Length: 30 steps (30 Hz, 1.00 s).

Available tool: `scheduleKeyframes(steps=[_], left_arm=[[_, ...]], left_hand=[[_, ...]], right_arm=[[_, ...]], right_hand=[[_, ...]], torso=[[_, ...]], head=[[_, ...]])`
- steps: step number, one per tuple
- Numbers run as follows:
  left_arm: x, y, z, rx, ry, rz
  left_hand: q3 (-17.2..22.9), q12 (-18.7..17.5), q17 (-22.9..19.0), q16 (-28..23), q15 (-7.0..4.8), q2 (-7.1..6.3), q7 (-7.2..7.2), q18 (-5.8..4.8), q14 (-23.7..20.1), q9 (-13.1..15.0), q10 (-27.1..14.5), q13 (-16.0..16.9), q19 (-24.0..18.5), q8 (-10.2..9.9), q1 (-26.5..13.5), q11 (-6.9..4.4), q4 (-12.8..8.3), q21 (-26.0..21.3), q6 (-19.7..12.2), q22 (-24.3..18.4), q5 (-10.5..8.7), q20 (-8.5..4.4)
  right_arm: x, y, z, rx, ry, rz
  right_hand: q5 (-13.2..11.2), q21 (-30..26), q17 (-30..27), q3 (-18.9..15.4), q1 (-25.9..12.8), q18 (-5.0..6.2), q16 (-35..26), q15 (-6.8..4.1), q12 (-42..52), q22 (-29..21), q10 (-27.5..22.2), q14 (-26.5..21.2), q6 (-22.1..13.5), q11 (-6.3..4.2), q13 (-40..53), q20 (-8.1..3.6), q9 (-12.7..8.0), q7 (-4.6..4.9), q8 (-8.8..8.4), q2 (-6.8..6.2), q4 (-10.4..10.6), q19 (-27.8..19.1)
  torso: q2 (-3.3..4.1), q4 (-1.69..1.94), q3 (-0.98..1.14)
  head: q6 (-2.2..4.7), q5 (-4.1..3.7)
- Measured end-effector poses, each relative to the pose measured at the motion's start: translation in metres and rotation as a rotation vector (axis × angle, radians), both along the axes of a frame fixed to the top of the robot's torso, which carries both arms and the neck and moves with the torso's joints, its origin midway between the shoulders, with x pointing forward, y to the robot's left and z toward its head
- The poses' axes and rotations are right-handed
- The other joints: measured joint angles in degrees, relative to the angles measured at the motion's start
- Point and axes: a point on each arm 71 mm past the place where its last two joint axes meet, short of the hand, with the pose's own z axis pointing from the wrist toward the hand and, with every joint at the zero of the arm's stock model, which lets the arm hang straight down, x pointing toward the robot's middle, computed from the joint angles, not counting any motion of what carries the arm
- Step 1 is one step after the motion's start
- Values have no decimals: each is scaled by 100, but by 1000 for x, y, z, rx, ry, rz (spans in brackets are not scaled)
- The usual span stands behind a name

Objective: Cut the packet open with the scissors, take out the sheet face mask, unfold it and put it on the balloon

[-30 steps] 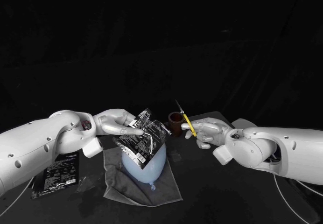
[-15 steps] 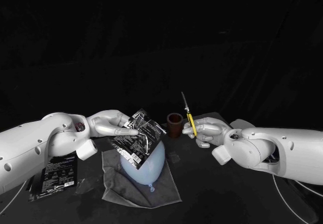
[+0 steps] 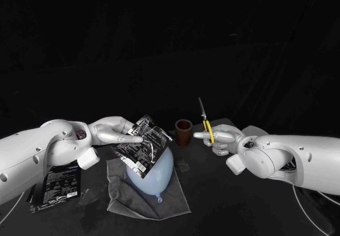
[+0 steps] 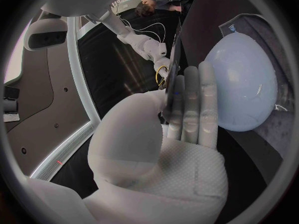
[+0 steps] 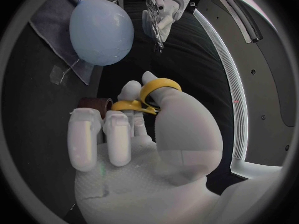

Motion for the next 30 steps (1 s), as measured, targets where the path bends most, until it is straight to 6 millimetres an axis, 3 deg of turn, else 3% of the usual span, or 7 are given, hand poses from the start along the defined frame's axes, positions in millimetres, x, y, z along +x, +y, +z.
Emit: scheduleKeyframes(steps=[7, 15, 16, 19, 23, 27, 30], left_arm=[[0, -1, 0, 0, 1, 0], [-2, -14, 1, 0, -3, -26], [-2, -17, 1, 1, -5, -31], [-3, -23, 3, 8, -18, -49], [-3, -32, 4, 19, -43, -69], [-3, -40, 6, 28, -72, -87], [-3, -46, 7, 39, -99, -103]], left_hand=[[0, 0, 0, 0, 0, 0, -8, 20, 0, 0, -1, 0, 0, 1, 0, 1, 0, 0, -9, 2, -11, 0], [0, -1, 19, 0, 1, 0, -8, 22, 0, 0, -2, 14, -1, 1, 0, 1, 0, 0, -10, 5, 7, 0], [0, -1, 27, 0, 8, 0, -8, 22, -7, 0, -14, 24, -1, 1, 0, -9, 0, -1, -10, 5, 7, 0], [0, 0, 45, 0, 10, 0, -8, 22, -32, 0, -32, 34, -1, 0, 0, -10, 0, -2, -10, 10, 7, 1], [0, 1, 67, 0, 10, 5, -8, 23, -93, 0, -72, 56, -3, -33, 5, -10, 0, -2, -11, 11, 7, 2], [0, -17, 84, 0, 29, 14, -8, 24, -113, 1, -105, 65, -45, -43, 14, -2, 0, -2, -11, 13, 7, -3], [0, -33, 100, 0, 31, 14, -9, 25, -157, 2, -113, 70, -74, -44, 14, -11, 0, -2, -13, 18, 7, 6]], right_arm=[[0, -1, -3, -37, 32, 31], [-4, 8, -5, -23, 75, 153], [-5, 9, -6, -16, 82, 173], [-9, 15, -6, 10, 105, 250], [-16, 21, -6, 43, 136, 351], [-23, 26, -5, 63, 158, 429], [-27, 30, -4, 70, 167, 471]], right_hand=[[0, 16, 0, -270, -1109, -3, 0, -34, 262, 2, 74, -2, 11, -116, -3, -77, 20, 5, 540, 735, 1386, 4], [0, 16, -3, 351, -1010, -4, -3, -34, 284, 4, 55, -1, 5, -137, -2, -89, 3, -10, 636, 697, 788, 16], [0, 16, -4, 356, -1010, -3, -5, -34, 285, 4, 51, -2, -240, -142, -2, -89, -92, -155, 652, 697, 785, 16], [0, 16, -5, 454, -1009, -4, -6, 48, 284, 4, 47, -6, -718, -135, 4, -82, -873, -52, -462, 697, 771, 14], [0, 17, -5, 598, -971, -52, -6, 231, 284, 4, 45, -4, -785, -133, 6, 96, -1623, -1, -1501, 659, 686, 5], [0, 39, -4, 710, -778, -86, -19, 298, 283, 3, 25, 0, -784, -113, 7, 177, -2016, 49, -2001, 593, 586, 23], [0, -14, -4, 663, -588, -86, -10, 298, 283, 1, 24, 0, -650, -111, 7, 217, -2040, 197, -1981, 556, 434, 22]], torso=[[1, 0, 1], [2, -8, 7], [2, -8, 7], [2, -14, 10], [-1, -17, 14], [-5, -18, 14], [-7, -18, 14]], head=[[5, 19], [7, 58], [9, 60], [12, 65], [13, 66], [26, 62], [40, 47]])
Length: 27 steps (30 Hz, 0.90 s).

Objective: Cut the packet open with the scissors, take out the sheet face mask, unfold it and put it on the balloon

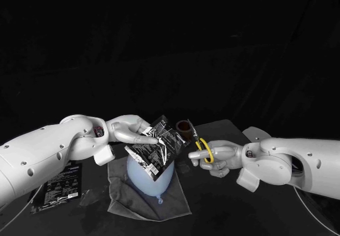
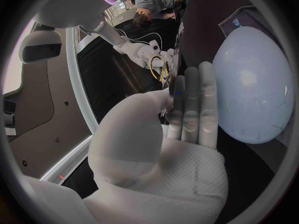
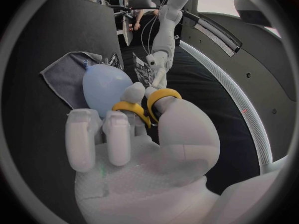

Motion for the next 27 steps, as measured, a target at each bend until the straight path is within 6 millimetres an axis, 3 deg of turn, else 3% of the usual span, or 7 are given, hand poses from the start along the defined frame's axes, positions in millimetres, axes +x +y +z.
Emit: scheduleKeyframes(steps=[3, 5, 9, 14, 18, 23, 27], left_arm=[[-1, -5, 1, 13, -31, -17], [-1, -7, 1, 20, -52, -25], [-2, -8, 1, 34, -87, -37], [-3, -11, 2, 46, -121, -54], [-5, -13, 2, 52, -142, -69], [-7, -15, 2, 58, -161, -82], [-7, -15, 2, 60, -171, -88]], left_hand=[[0, 0, 5, 0, 0, 0, 0, 1, 0, 97, 0, 4, 0, -29, 0, 0, 0, 0, -17, 0, 0, 0], [0, 0, 11, 0, 0, 0, 0, 1, -1, 105, 0, 4, 0, -29, 0, 0, 0, 0, -18, 4, 0, 0], [0, 0, 14, 0, 7, 0, -8, 1, -8, 110, -3, 10, -5, -30, 0, 4, 0, 0, -27, 5, -5, 5], [0, 0, 26, 0, -8, 0, -8, 7, -27, 116, -41, 14, -33, -44, 0, 0, 0, 0, -28, 5, -7, 11], [0, 0, 27, 0, -8, 0, -9, 10, -27, 120, -41, 17, -42, -56, 0, 1, 0, 0, -29, 4, -9, 3], [0, 0, 27, 0, -8, 0, -9, 13, -27, 196, -42, 17, -42, -73, 0, 1, 0, 0, -30, 4, -20, 4], [0, 0, 34, 0, -8, -1, -11, 16, -27, 197, -42, 17, -43, -76, -1, 2, 0, 0, -33, 11, -5, 5]], right_arm=[[-4, 3, 1, 5, -1, 19], [-5, 3, 2, 9, -5, 20], [-6, -1, 5, 16, -17, 11], [-8, -5, 7, 27, -19, 33], [-11, -5, 7, 37, -8, 77], [-15, -7, 8, 42, 4, 113], [-15, -9, 8, 43, 4, 112]], right_hand=[[0, -337, 2, -81, 174, 0, 9, -8, 0, -2, 3, -5, 238, 4, 0, 2, 333, -100, 309, -58, -160, -2], [0, -752, 4, -95, 284, 85, 9, -66, 0, -2, 4, -2, 251, 4, -1, -52, 638, -142, 511, -140, -293, -70], [0, -598, 4, -202, 363, 134, 8, -86, 0, -1, 5, -1, 126, 6, -1, -92, 843, -167, 581, -218, -340, -80], [0, -86, 4, -422, 382, 42, 8, -77, 0, 0, -2, 0, -28, 15, -1, -70, 359, -100, -167, -326, -133, -21], [0, 71, 3, -622, 216, 41, 5, 119, 0, 2, -1, -6, -36, 15, -1, 31, -45, -95, -683, -609, 82, -9], [0, 11, 0, -841, 232, 41, 4, 174, 0, 3, -1, -10, -14, 16, -1, 124, -251, -70, -947, -773, 171, -18], [0, -534, -1, -982, 347, 41, 3, 194, 0, 3, -1, 10, 68, 16, -1, 205, -370, 15, -1070, -884, 170, -20]], torso=[[0, 2, -1], [0, 3, -3], [2, 13, -7], [6, 15, -11], [8, 17, -11], [8, 17, -11], [7, 16, -11]], head=[[14, -14], [19, -27], [31, -46], [32, -65], [31, -74], [30, -86], [26, -97]])
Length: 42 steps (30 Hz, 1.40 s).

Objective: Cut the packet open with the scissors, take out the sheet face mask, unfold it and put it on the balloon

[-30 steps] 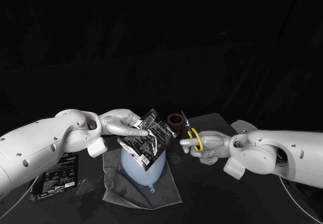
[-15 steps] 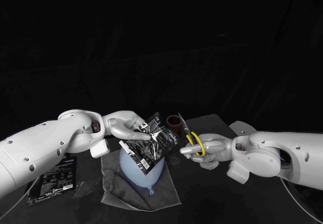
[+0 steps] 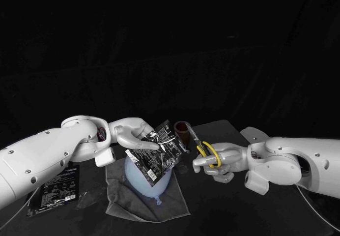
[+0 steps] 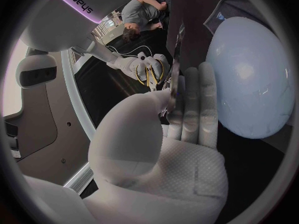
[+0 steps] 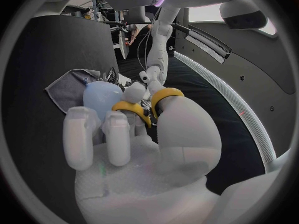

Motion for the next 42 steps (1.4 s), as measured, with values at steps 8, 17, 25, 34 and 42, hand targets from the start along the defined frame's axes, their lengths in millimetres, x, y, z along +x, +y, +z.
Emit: scheduleKeyframes(steps=[8, 17, 25, 34, 42], left_arm=[[0, 0, 0, 0, -9, -4], [-1, 0, 1, -3, -10, -7], [-3, -1, 1, -6, -9, -13], [-7, -2, 2, -6, -23, -34], [-12, -3, 3, 3, -50, -59]], left_hand=[[0, 0, 0, 0, 1, -7, 15, 1, 0, 3, -8, 6, -1, -18, -8, 8, 0, 0, 15, 0, 3, 1], [0, 0, 7, 0, 9, -15, 15, -7, -8, 5, -9, 6, -7, -20, -16, 9, 0, 0, 15, -1, 3, 8], [0, 0, 7, 0, 11, -21, 23, -15, -6, 6, -9, 11, -7, 1, -22, 9, 0, 0, 7, -1, 3, 8], [0, 0, 14, 0, -1, -20, 22, -20, -20, 6, -10, 11, -8, 1, -20, 10, 0, 0, 6, 4, -2, 9], [0, 0, 24, 0, -1, -13, 1, -24, -21, 6, -10, 17, -8, 0, -13, 11, 0, 26, 25, 10, -14, 9]], right_arm=[[3, -6, 0, -6, -16, -49], [5, -7, 0, -23, -22, -74], [2, -3, -1, -47, -17, -53], [-3, 1, -2, -79, 3, 2], [-10, 9, -4, -105, 36, 94]], right_hand=[[0, -1211, 1, -240, 437, 275, -499, 63, -617, -2, -701, -19, -96, 405, -1781, 19, -459, 314, -521, -102, 129, -594], [0, -834, 5, -509, 574, 276, -448, 344, -2524, -4, -1320, -12, -494, 768, -3786, 241, -813, 700, -821, -151, 237, -292], [0, -883, 5, -1253, 628, 275, -419, 583, -2751, -1, -1846, -10, -1165, 1039, -4687, 490, -1047, 973, -821, -97, 457, -348], [0, -883, 1, -2476, 1045, 273, -410, 626, -2728, 0, -1918, -9, -1343, 1110, -5369, 551, -1158, 1046, -821, 250, 936, -369], [0, -883, 0, -2891, 1311, 271, -381, 625, -2609, -1, -1836, -9, -1298, 1060, -5562, 551, -1161, 999, -758, 423, 1183, -369]], torso=[[0, 7, 1], [3, 8, -3], [3, 3, 1], [2, -6, 4], [0, -3, 4]], head=[[-2, -12], [-13, 10], [-20, 19], [-27, 28], [-49, 12]])
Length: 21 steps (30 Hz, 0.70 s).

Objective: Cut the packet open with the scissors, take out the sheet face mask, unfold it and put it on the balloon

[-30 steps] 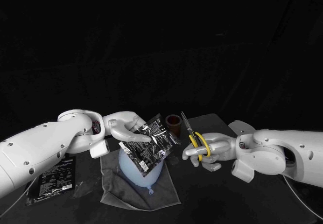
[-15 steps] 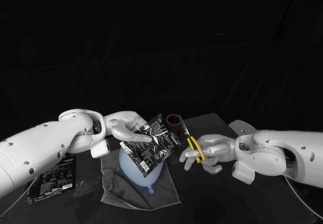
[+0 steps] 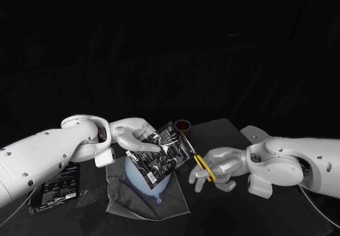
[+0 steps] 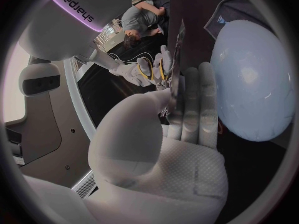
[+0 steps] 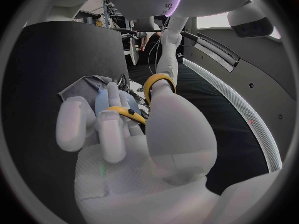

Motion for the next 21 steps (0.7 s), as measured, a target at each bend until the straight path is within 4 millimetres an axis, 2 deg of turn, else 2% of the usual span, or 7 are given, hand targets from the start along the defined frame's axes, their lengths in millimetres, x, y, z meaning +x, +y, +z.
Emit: scheduleKeyframes(steps=[6, 8, 21], left_arm=[[-2, 1, 0, 7, -17, -13], [-2, 1, 0, 9, -22, -15], [-5, 3, -2, 37, -47, -30]], left_hand=[[0, 0, 7, 0, 19, 8, -8, -4, -19, 0, -8, 5, -1, -2, 9, 8, 0, 0, -7, 0, 18, 1], [0, 0, 7, 0, 19, 9, 3, -34, -19, 0, -8, 6, -1, -13, 9, 8, 0, 0, 3, 0, 18, 1], [0, 0, 15, 0, 20, 11, 7, 2, -19, 0, -9, 5, -31, -32, 11, 9, 0, 0, 7, 6, 18, -11]], right_arm=[[-4, 3, -2, -21, 23, 58], [-5, 4, -2, -25, 29, 73], [-11, 6, -3, -48, 49, 129]], right_hand=[[0, 23, 1, -93, 54, -1, 0, 0, 30, -3, 37, 0, 9, -23, -37, 0, -1, -9, 4, 8, 42, 0], [0, 23, 4, -93, 84, -2, -1, 0, 30, -4, 37, 0, 24, -24, -44, 0, -1, -25, 4, 37, 42, 0], [0, 23, 4, -184, 137, -5, -8, -1, 59, -1, 87, -1, 75, -31, -84, 0, 7, -30, 27, 91, 92, 0]], torso=[[0, 7, -1], [1, 7, -4], [-1, 7, -3]], head=[[-9, -8], [-14, -8], [-43, 10]])
